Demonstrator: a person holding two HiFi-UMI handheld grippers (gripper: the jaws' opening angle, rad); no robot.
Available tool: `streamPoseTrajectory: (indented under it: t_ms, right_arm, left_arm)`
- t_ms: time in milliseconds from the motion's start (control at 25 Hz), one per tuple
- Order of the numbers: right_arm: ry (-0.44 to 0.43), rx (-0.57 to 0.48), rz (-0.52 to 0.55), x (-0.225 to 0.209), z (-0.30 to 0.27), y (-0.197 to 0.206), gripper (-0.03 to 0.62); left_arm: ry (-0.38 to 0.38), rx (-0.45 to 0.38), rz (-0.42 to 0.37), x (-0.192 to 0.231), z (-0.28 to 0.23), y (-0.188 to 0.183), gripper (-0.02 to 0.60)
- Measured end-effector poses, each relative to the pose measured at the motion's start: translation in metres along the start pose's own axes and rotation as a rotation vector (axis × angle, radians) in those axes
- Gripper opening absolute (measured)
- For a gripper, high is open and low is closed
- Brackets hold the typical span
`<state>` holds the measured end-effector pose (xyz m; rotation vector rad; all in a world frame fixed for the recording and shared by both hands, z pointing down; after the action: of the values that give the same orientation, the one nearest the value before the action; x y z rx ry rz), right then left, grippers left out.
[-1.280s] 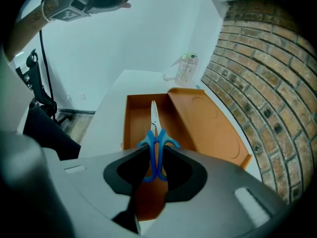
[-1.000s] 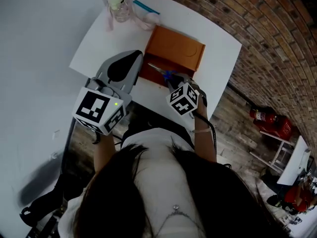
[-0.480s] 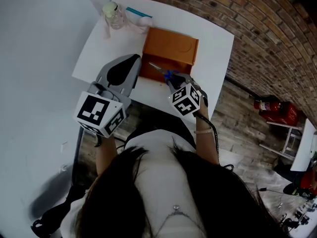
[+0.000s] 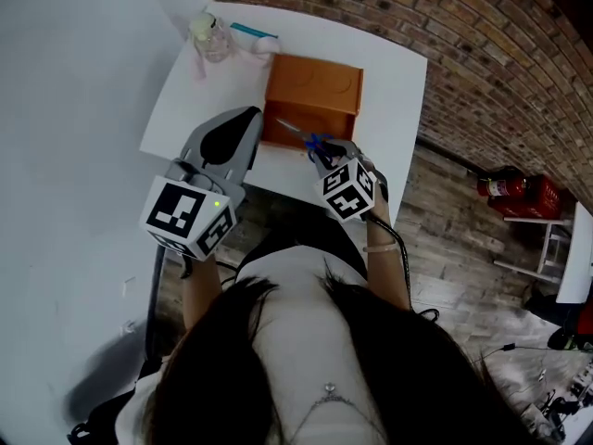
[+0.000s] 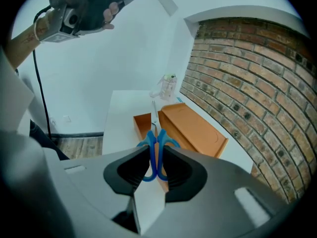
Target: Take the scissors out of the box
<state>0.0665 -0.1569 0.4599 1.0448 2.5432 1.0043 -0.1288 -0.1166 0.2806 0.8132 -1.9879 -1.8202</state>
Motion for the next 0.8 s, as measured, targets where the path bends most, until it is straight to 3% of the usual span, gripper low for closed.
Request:
streamPoseTrajectory:
  t_ms: [800]
  right_arm:
    - [0.111,-0.107,-0.121,0.047,0.042,0.006,0.097]
  left_arm:
    - [0.079,-0.025,-0.040,-0.016,0.060,-0.005,0.000]
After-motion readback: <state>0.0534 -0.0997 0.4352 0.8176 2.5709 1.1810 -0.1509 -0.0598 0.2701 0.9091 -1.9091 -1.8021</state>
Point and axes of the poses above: the fingertips, and each gripper's own axes: z backward along the fingers, x to its left, y out of its underside, the point moved 10 cm from there along z, backward along the fingers, and after that the axes turned 13 degrees about -z, right-handed, at the moved point
